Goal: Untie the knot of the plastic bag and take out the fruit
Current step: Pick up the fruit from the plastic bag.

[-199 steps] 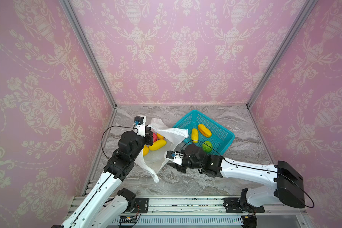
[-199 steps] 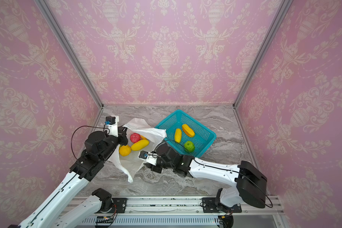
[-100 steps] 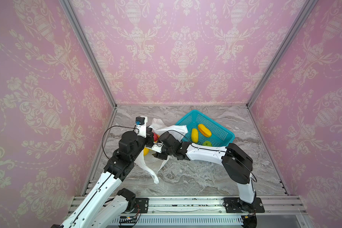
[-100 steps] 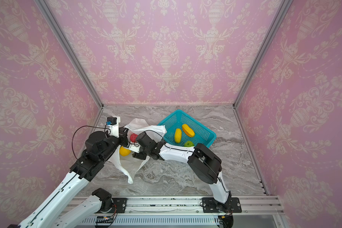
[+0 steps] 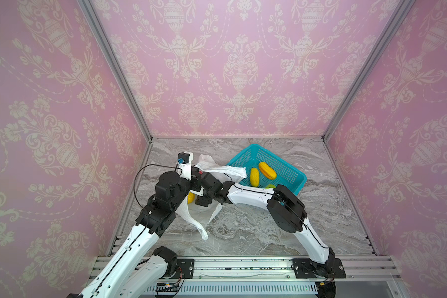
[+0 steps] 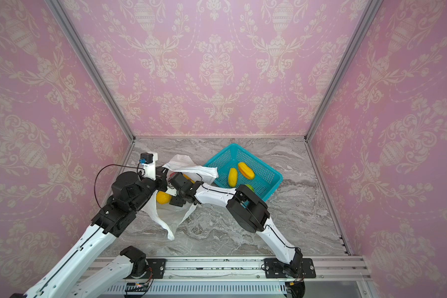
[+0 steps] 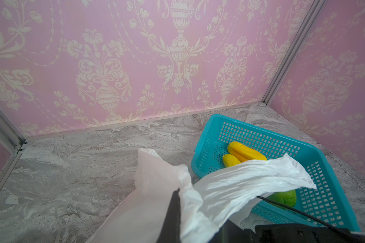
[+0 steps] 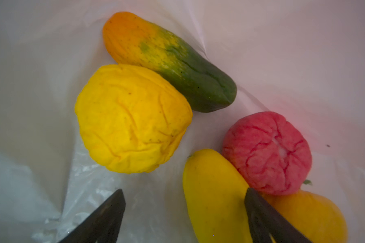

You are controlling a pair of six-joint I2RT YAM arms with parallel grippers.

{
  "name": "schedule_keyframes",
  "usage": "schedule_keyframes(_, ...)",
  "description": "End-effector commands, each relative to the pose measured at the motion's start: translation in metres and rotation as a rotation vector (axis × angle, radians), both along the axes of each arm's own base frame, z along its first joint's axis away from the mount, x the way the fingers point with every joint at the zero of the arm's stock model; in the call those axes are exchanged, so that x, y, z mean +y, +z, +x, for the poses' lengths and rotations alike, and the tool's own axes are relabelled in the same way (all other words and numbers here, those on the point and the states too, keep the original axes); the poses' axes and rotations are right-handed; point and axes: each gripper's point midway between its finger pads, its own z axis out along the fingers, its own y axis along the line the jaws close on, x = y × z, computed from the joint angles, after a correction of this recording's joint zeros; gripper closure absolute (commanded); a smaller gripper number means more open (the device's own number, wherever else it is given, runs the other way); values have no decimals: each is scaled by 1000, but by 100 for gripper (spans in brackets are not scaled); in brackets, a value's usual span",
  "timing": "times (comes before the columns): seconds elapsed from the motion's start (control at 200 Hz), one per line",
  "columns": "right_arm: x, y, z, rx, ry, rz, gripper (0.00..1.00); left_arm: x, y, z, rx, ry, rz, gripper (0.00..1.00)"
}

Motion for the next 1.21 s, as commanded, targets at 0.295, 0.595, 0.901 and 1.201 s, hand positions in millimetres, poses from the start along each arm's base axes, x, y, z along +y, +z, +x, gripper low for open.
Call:
schedule_keyframes(0.295,-37,-23,27,8,-144,-124,9,-4,9,-5,-6,-24,-26,100)
schedule_keyframes(0.595,-37,-2,14,80,-119,-26,47,-3,8,-4,-7,-14,-23,100)
schedule_keyframes(0.901,-38,87,-41,93,19,275,64,4,5,-2,-5,29,-10,100)
schedule_keyframes(1.201,-71,159,-111,98,194,570,70,9,2,0,4,58,4,100)
